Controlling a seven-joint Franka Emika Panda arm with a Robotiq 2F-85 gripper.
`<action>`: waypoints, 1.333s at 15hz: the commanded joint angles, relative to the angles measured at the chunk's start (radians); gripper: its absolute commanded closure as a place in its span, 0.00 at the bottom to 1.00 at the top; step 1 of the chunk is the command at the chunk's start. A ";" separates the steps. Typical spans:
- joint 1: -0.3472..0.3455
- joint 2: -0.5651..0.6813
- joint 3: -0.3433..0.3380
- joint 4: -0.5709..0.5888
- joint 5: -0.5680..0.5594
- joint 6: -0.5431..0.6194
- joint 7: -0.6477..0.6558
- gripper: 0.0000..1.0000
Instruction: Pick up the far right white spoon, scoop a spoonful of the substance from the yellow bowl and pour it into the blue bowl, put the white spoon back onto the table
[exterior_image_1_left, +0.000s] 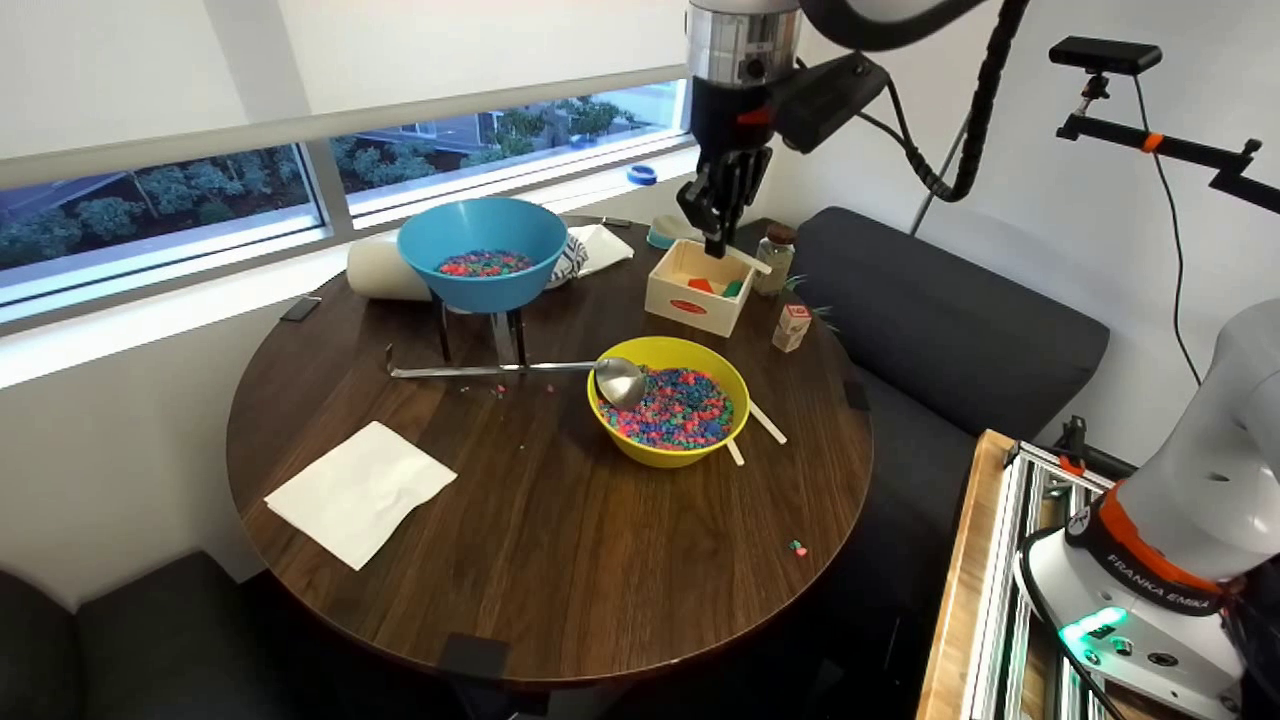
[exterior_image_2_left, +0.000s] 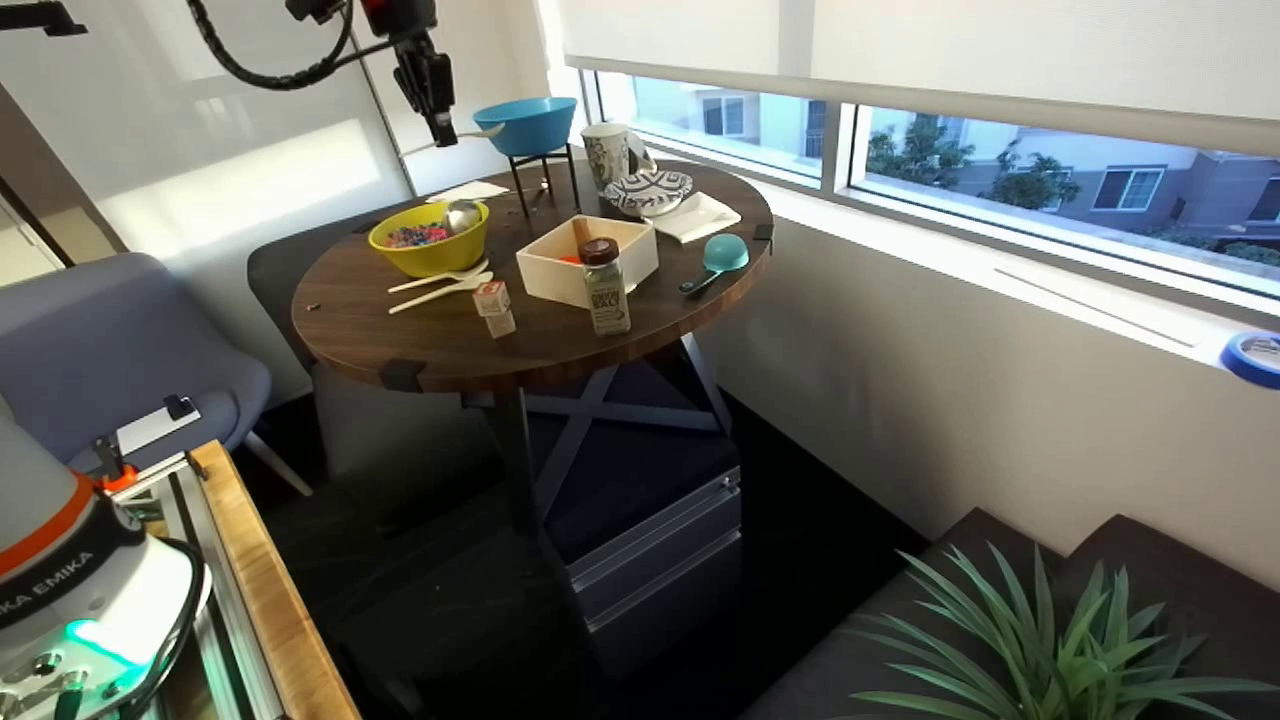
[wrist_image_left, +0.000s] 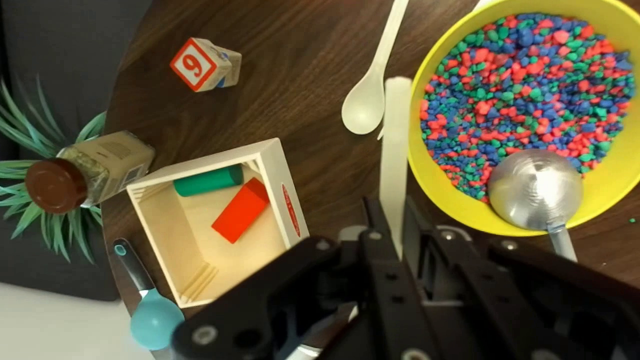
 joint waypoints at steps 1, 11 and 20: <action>-0.024 -0.128 0.003 -0.252 0.033 0.163 0.042 0.97; -0.060 -0.156 0.019 -0.359 0.009 0.212 0.058 0.86; -0.056 -0.037 -0.001 -0.395 0.031 0.388 -0.073 0.97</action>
